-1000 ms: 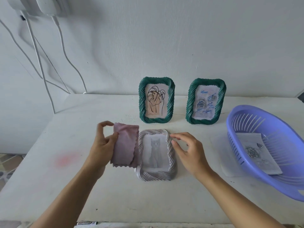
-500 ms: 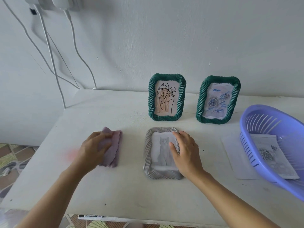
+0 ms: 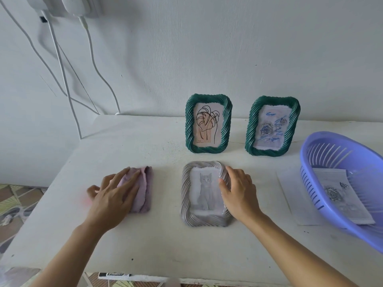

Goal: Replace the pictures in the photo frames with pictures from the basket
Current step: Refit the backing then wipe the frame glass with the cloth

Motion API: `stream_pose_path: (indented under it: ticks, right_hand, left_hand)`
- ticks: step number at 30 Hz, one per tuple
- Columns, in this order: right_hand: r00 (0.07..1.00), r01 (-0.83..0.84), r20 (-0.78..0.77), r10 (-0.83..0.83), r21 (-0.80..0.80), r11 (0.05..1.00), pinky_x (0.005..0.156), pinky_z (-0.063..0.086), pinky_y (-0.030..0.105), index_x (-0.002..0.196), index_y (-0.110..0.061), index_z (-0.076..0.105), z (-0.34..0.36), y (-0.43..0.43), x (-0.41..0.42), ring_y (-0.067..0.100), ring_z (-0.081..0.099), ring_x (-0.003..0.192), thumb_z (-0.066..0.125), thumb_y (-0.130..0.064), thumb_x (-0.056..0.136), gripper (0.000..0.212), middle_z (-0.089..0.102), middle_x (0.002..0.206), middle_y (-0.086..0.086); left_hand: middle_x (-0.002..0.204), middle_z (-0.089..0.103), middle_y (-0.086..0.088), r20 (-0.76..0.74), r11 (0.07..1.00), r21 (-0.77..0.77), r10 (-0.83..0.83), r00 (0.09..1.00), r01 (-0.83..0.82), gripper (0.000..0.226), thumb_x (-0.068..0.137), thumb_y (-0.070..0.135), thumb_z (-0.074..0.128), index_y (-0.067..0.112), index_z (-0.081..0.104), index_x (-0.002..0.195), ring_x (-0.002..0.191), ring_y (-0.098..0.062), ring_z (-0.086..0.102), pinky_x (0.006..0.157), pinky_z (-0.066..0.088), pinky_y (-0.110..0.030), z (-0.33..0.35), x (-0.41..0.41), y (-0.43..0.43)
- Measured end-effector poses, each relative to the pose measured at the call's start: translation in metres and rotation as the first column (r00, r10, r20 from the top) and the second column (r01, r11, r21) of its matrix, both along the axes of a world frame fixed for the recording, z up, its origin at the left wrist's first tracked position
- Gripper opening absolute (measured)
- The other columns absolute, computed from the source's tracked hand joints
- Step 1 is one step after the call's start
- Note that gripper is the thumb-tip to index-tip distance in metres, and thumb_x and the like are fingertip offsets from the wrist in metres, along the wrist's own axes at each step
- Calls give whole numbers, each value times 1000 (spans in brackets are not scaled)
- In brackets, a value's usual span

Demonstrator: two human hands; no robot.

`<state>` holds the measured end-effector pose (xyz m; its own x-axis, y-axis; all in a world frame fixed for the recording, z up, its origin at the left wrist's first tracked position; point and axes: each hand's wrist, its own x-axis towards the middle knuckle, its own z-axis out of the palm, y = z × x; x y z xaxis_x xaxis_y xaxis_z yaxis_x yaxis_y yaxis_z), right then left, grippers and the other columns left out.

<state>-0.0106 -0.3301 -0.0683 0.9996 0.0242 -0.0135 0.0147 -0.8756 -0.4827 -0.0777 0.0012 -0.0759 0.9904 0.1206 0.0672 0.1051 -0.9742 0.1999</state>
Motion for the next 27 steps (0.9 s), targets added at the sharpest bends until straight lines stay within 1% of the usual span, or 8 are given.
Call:
stream_pose_path:
  ticks: [4, 8, 11, 13, 16, 20, 25, 27]
  right_hand:
    - [1000, -21, -7, 21, 32, 999, 100, 40, 43, 140, -13, 49, 1, -3, 2, 32, 47, 119, 48, -31, 100, 44, 54, 130, 10]
    - [1000, -22, -6, 22, 54, 998, 102, 40, 43, 140, -12, 49, 2, -3, 3, 32, 47, 120, 49, -28, 100, 43, 54, 128, 11]
    - [1000, -21, -7, 22, 69, 997, 98, 42, 41, 140, -13, 50, 4, -3, 1, 30, 48, 119, 50, -28, 100, 42, 55, 125, 10]
    - [1000, -10, -9, 11, 78, 997, 93, 45, 41, 135, -14, 53, 6, -5, 1, 29, 50, 115, 51, -29, 99, 39, 57, 120, 8]
    - [1000, 1, -27, 0, 33, 999, 82, 46, 37, 111, -13, 60, 7, -9, 1, 27, 54, 103, 51, -36, 98, 28, 56, 105, 5]
    - [995, 20, -101, -23, -31, 999, 85, 48, 41, 94, -13, 62, 8, -10, 2, 27, 54, 100, 47, -41, 99, 33, 56, 102, 5]
    - [985, 73, -163, -60, 78, 994, 88, 48, 42, 100, -10, 62, 12, -4, 7, 30, 53, 103, 51, -38, 96, 30, 56, 105, 10]
    - [983, 107, -166, -78, 178, 978, 81, 47, 37, 98, -11, 62, 9, -4, 8, 30, 56, 98, 54, -37, 95, 27, 58, 100, 11]
  left_hand:
    - [156, 33, 17, -43, 999, -40, 22, 999, -24, 54, 92, 64, 20, 59, 30, 144, 133, -17, 34, 96, 30, -47, 1, 5, 2]
    - [156, 36, 13, 43, 998, -54, 13, 999, -11, 54, 85, 58, 30, 51, 49, 136, 135, -20, 32, 93, 25, -48, 10, 11, -13]
    - [136, 56, 12, 209, 993, -97, -41, 977, 62, 39, 86, 45, 44, 42, 64, 120, 124, -20, 46, 86, 26, -42, 23, 14, -46]
    - [115, 63, 15, 231, 984, -143, -70, 970, 105, 32, 86, 39, 50, 38, 67, 113, 112, -18, 54, 86, 29, -41, 30, 15, -77]
    - [102, 66, 10, 133, 985, -137, -90, 987, 108, 41, 88, 49, 42, 30, 66, 114, 103, -22, 62, 87, 36, -44, 27, 19, -117]
    - [120, 52, 0, -132, 1000, -2, 12, 991, -13, 45, 96, 57, 32, 25, 53, 119, 115, -24, 50, 90, 34, -44, 21, 24, -151]
    - [128, 43, -1, -127, 976, -193, 76, 989, -99, 34, 100, 48, 38, 23, 53, 118, 123, -23, 41, 96, 31, -42, 18, 25, -160]
    - [127, 46, -1, -145, 935, -320, 111, 983, -153, 30, 99, 42, 44, 22, 54, 120, 122, -23, 43, 98, 32, -42, 18, 27, -158]
